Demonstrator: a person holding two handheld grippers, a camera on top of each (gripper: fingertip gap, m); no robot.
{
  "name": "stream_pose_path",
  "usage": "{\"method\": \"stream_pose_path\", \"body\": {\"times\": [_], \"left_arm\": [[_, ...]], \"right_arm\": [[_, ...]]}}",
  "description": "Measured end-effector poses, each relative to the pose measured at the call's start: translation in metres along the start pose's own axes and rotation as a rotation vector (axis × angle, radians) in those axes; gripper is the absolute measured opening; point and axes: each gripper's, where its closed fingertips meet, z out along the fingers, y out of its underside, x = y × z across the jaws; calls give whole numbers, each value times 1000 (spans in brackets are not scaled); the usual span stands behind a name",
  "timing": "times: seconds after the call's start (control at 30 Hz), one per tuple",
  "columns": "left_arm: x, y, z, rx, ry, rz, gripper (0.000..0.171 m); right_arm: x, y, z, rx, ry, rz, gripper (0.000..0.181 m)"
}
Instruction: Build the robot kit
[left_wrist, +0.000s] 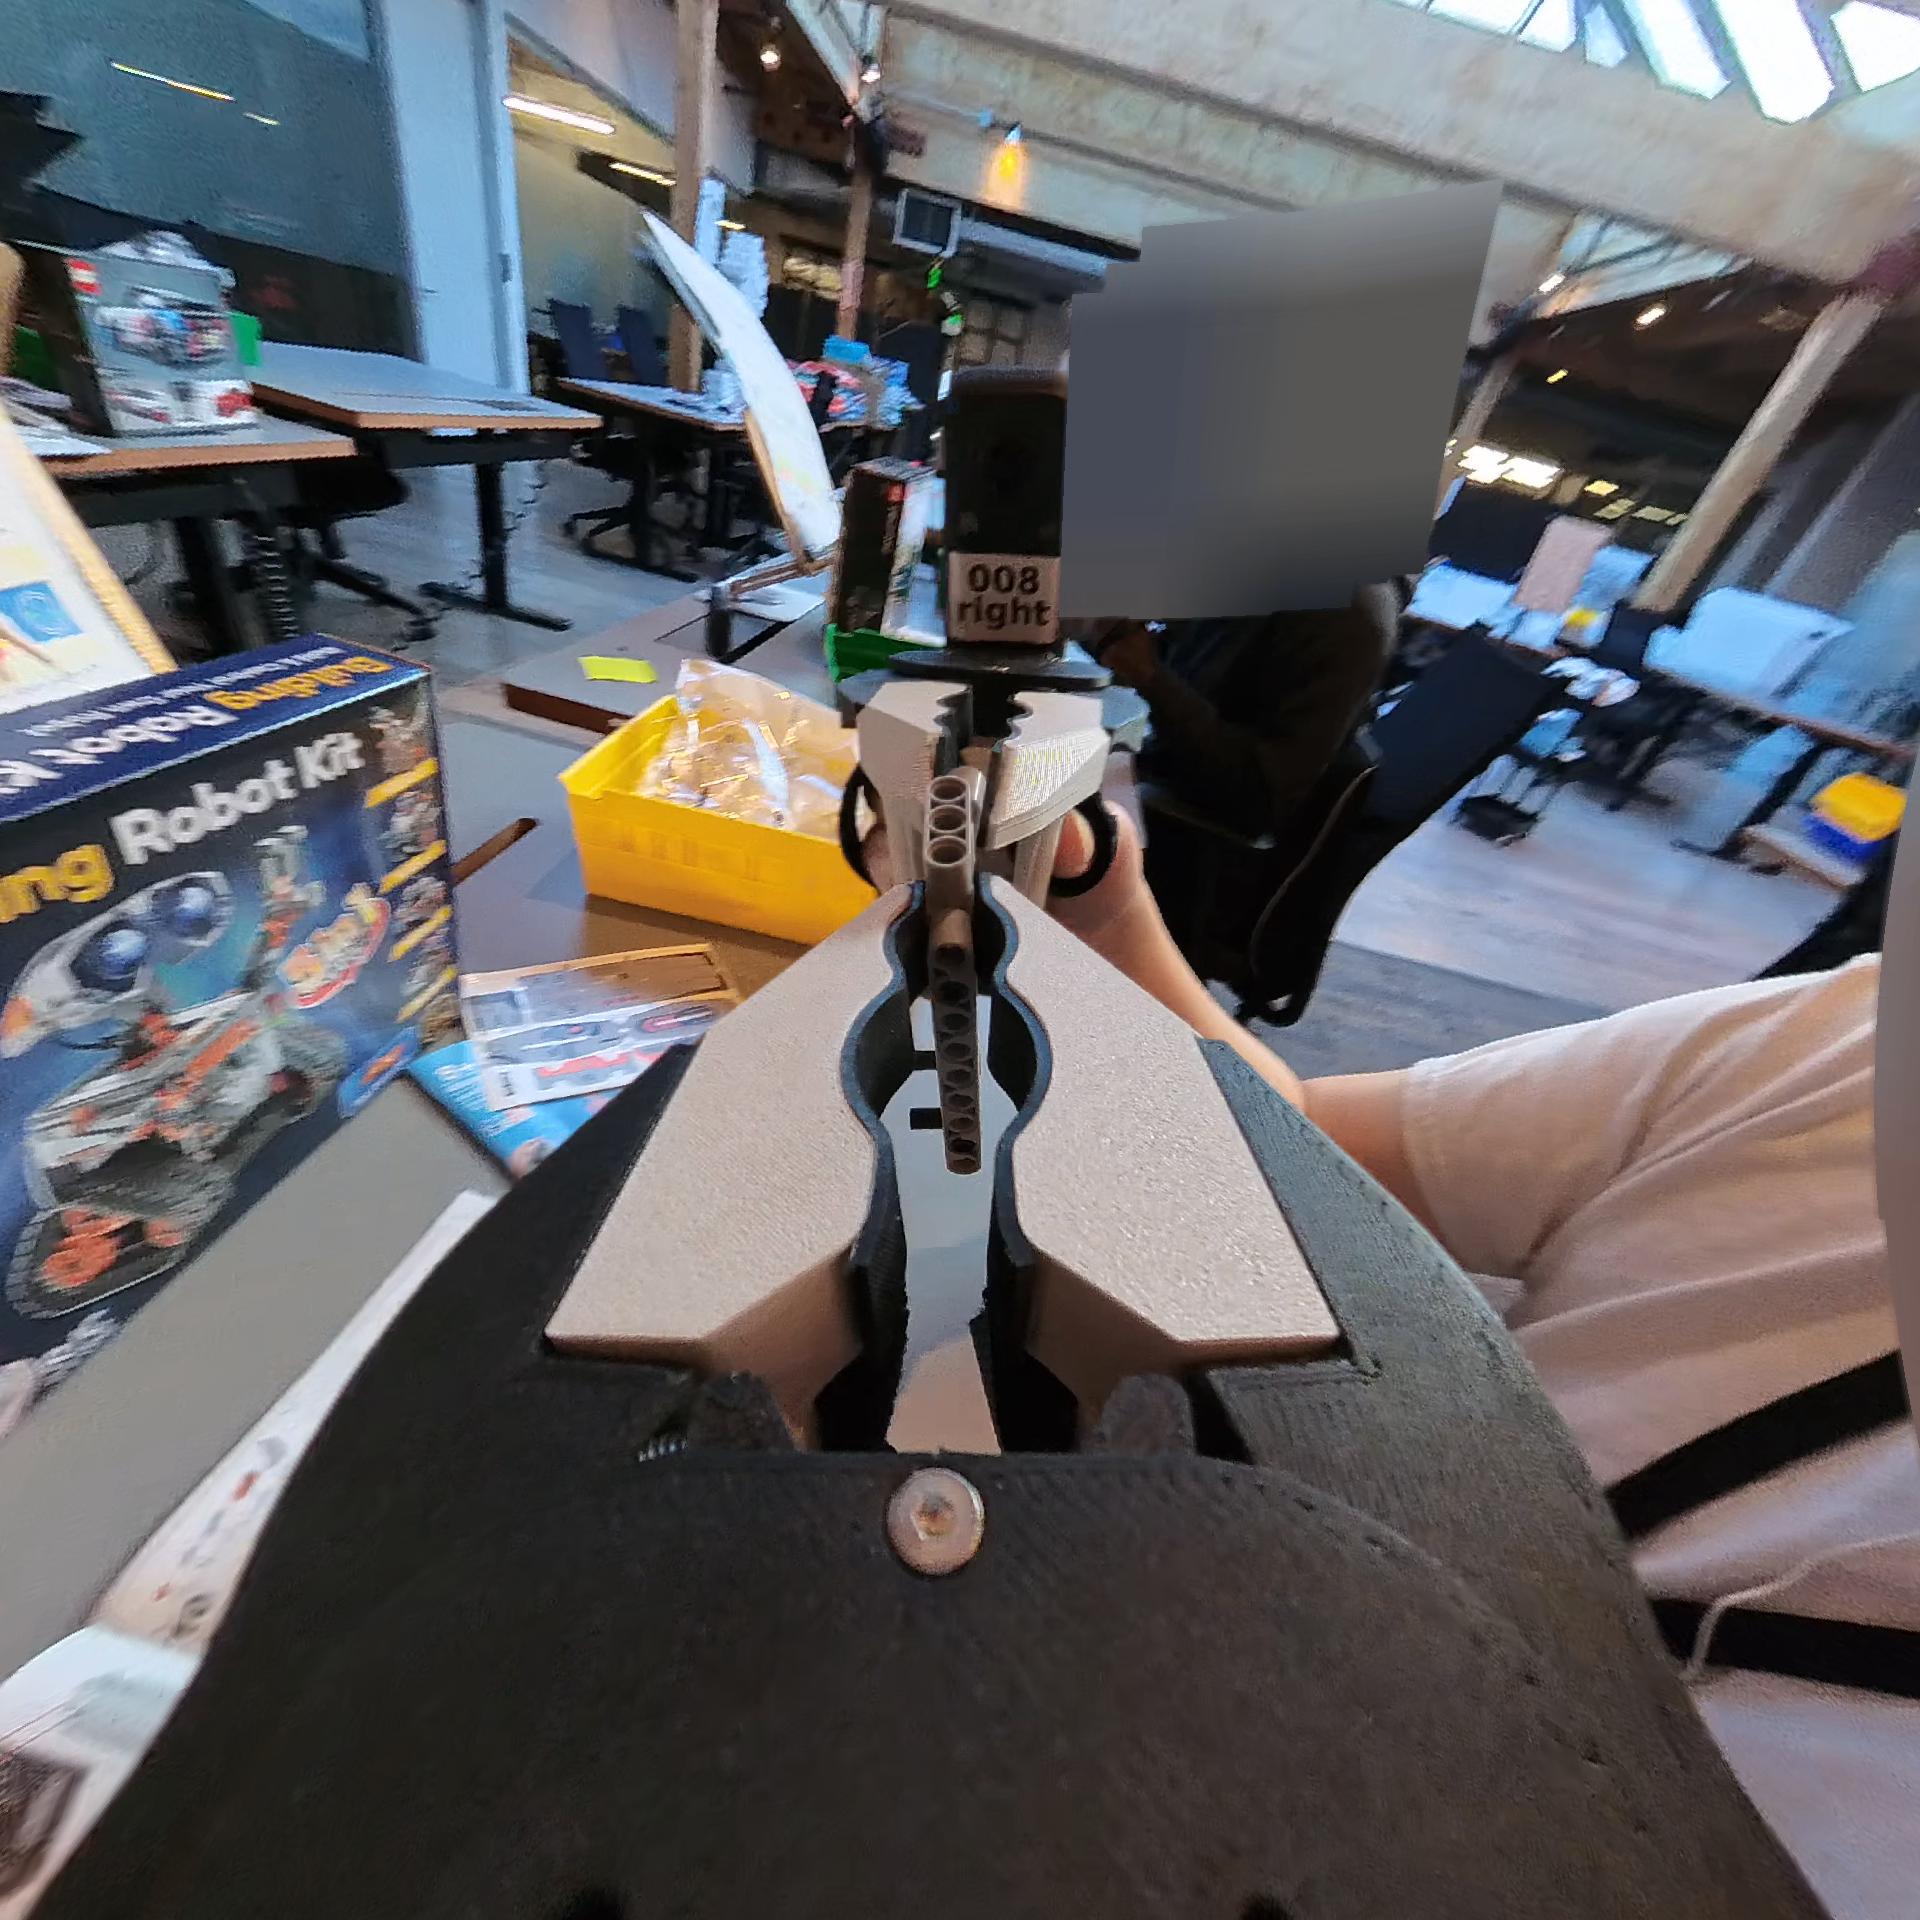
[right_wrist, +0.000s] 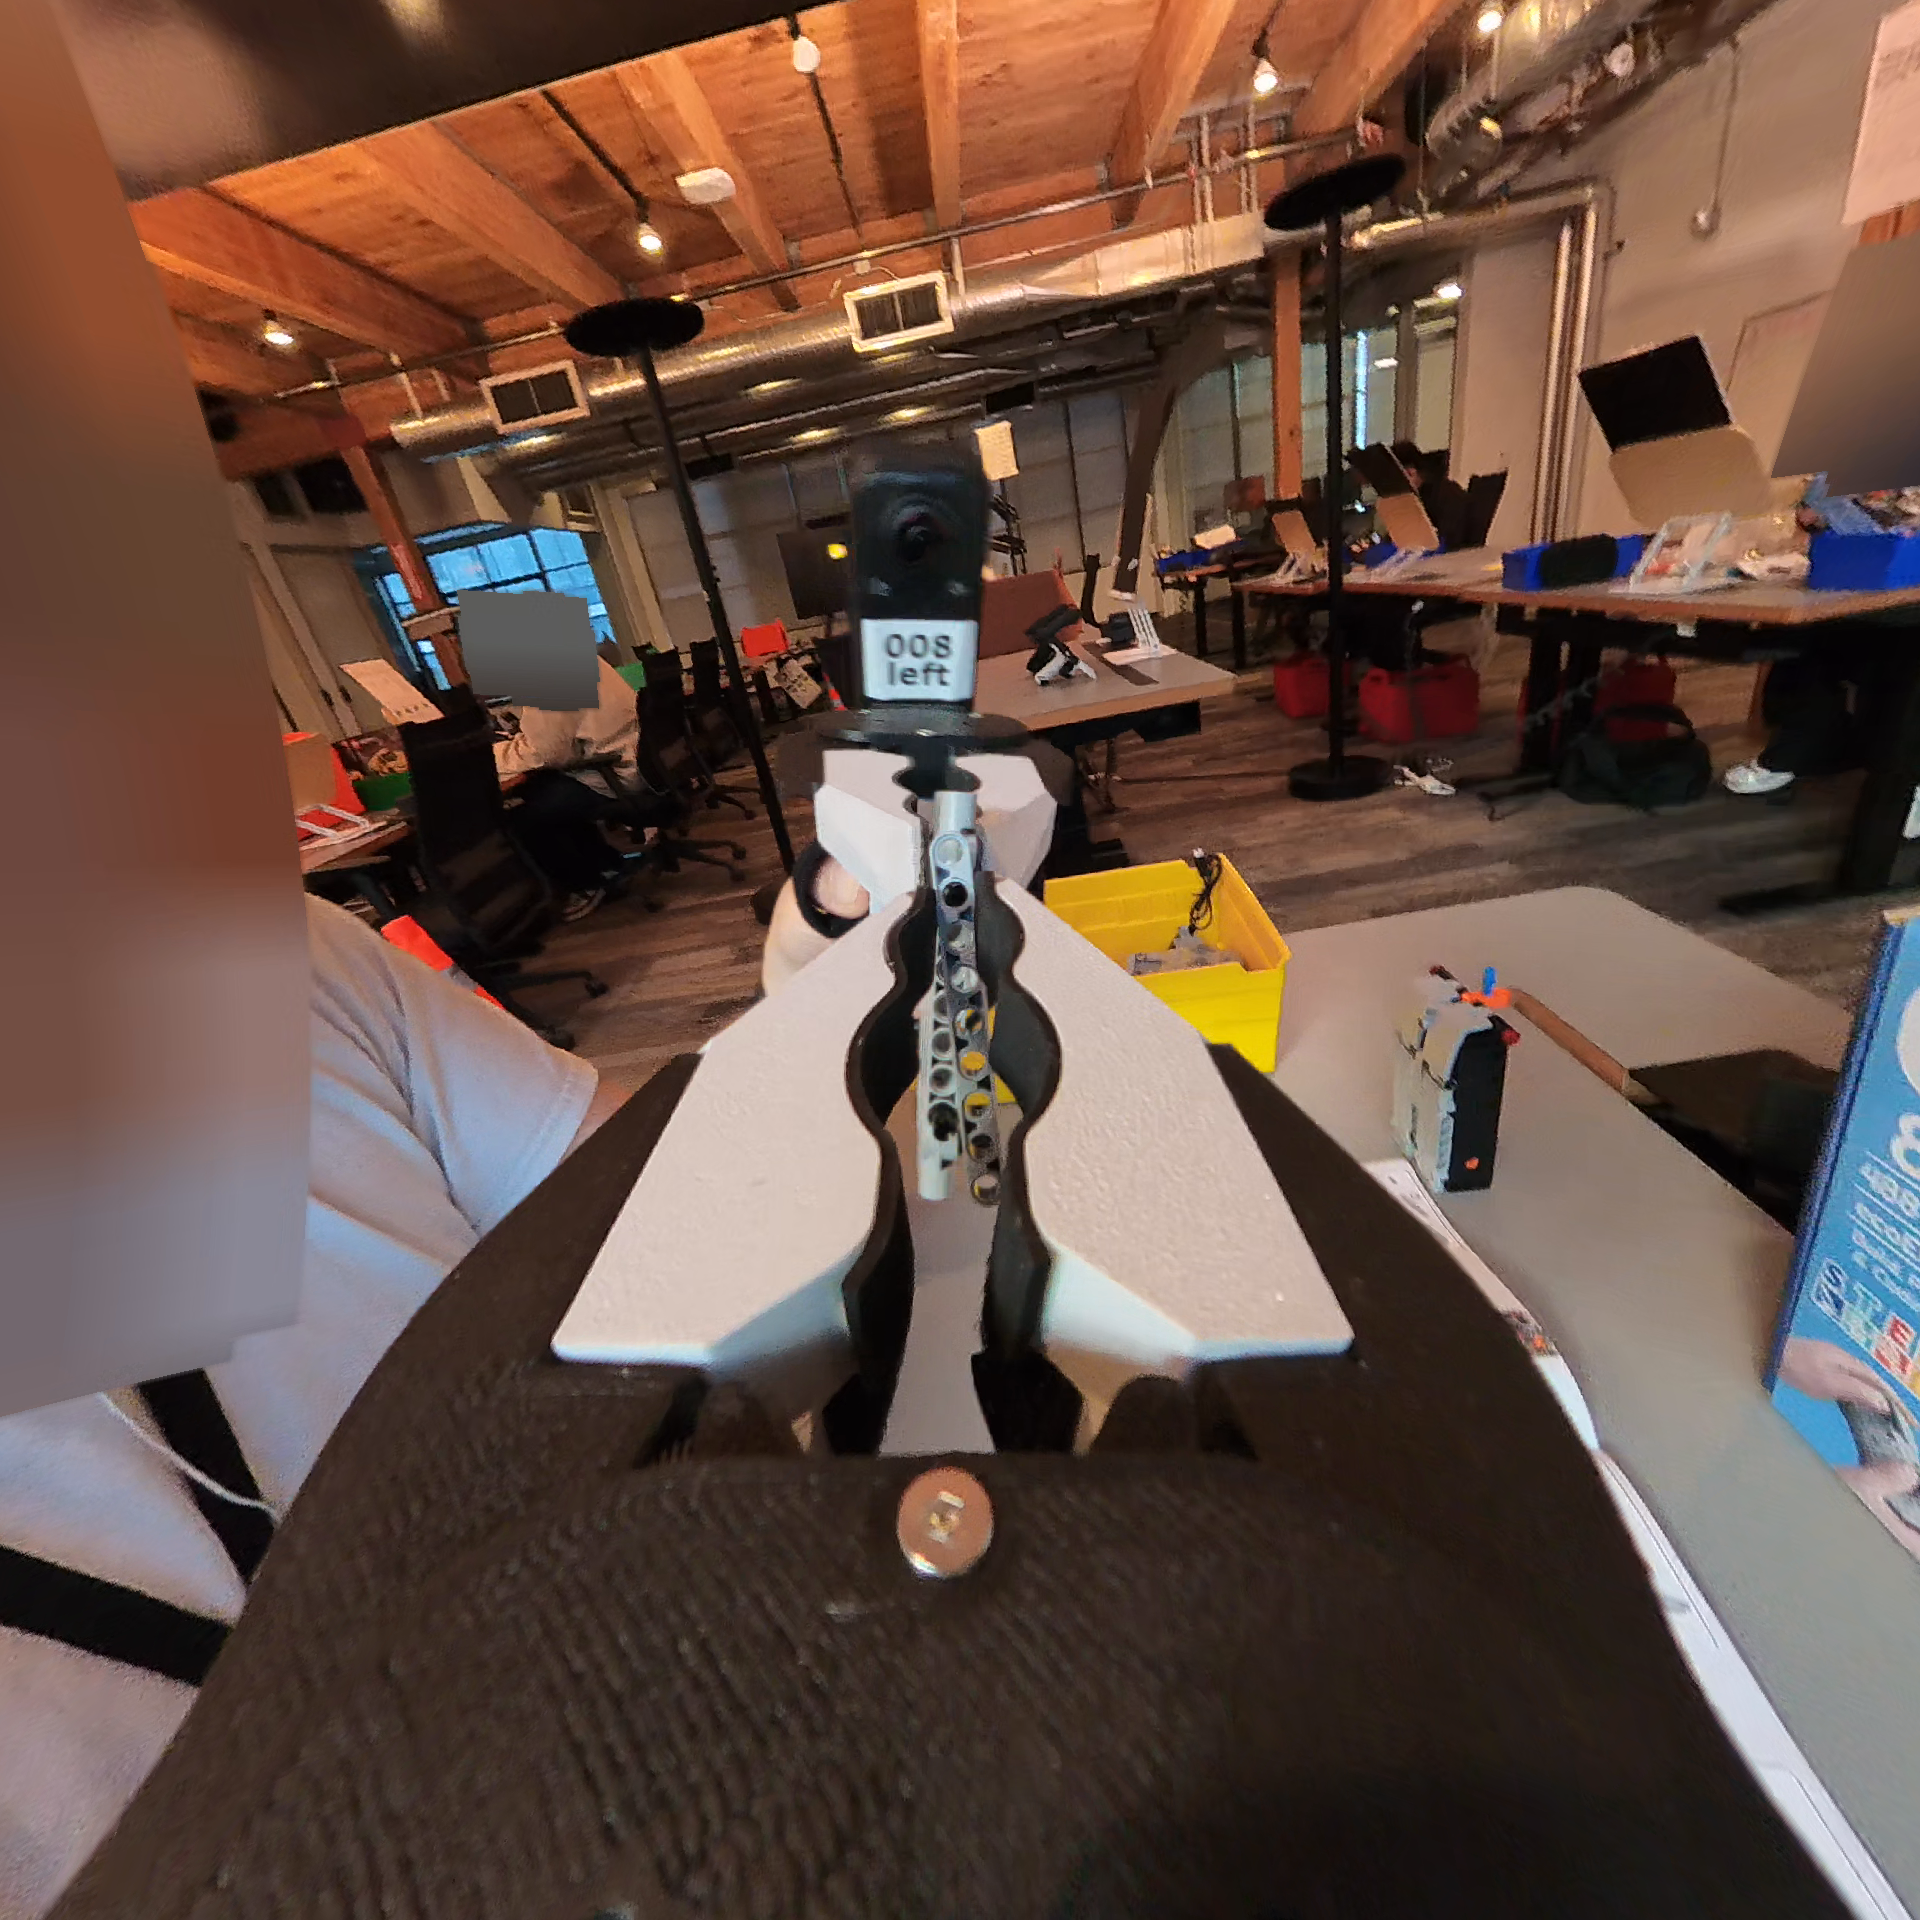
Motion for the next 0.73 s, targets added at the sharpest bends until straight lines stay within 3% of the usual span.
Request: {"method": "stream_pose_path", "body": {"times": [0.2, 0.57, 0.73], "left_arm": [[16, -5, 0, 43, 152, -87, 4], [-3, 2, -2, -49, -115, 140, 5], [3, -1, -4, -25, -54, 80, 5]], "right_arm": [[-16, -5, -1, 64, -161, 34, 7], [5, 3, 3, 37, -63, 232, 6], [-2, -2, 4, 87, -172, 268, 7]]}}
